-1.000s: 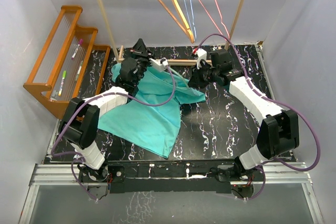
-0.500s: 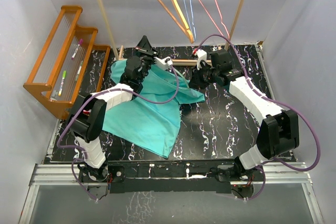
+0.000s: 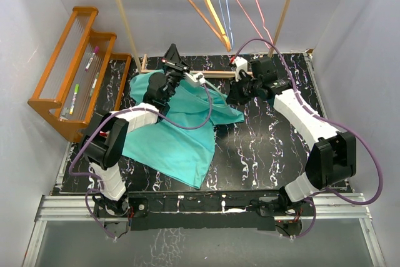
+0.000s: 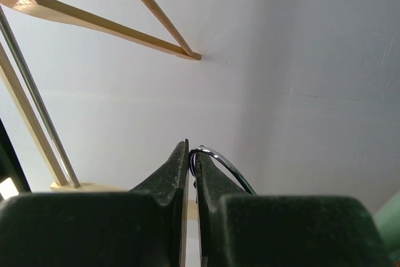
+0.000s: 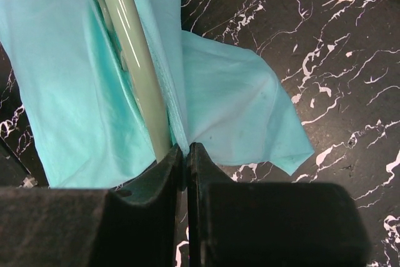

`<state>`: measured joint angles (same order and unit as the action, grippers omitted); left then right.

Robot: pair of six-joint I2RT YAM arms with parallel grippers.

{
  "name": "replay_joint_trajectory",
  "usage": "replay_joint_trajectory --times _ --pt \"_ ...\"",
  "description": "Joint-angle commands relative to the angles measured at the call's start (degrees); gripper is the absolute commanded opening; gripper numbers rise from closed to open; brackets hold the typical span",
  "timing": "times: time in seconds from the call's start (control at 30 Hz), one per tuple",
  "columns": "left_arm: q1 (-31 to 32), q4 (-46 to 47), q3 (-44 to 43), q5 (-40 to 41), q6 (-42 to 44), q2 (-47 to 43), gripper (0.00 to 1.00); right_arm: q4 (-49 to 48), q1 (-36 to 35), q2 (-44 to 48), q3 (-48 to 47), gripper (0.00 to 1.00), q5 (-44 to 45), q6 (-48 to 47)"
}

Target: Place the t-shirt on the hanger

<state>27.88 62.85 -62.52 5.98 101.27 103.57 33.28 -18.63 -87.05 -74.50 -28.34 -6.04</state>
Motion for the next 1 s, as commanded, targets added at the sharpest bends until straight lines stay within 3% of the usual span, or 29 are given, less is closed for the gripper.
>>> replay_joint_trajectory --times 0.0,0.27,0.97 --pt "-0.7 7.7 3.4 -3.2 5.3 -2.8 0.00 2.8 0.3 1.7 -5.0 0.08 1.9 -0.9" --pt "-0.5 8.2 5.7 -4.0 6.6 -3.2 0.00 5.6 0.3 -0.2 -9.6 0.08 1.2 -0.5" --pt "-0.6 2.0 -6.7 3.6 7.4 2.5 0.00 8.8 -0.1 0.7 -5.0 0.08 4.1 0.2"
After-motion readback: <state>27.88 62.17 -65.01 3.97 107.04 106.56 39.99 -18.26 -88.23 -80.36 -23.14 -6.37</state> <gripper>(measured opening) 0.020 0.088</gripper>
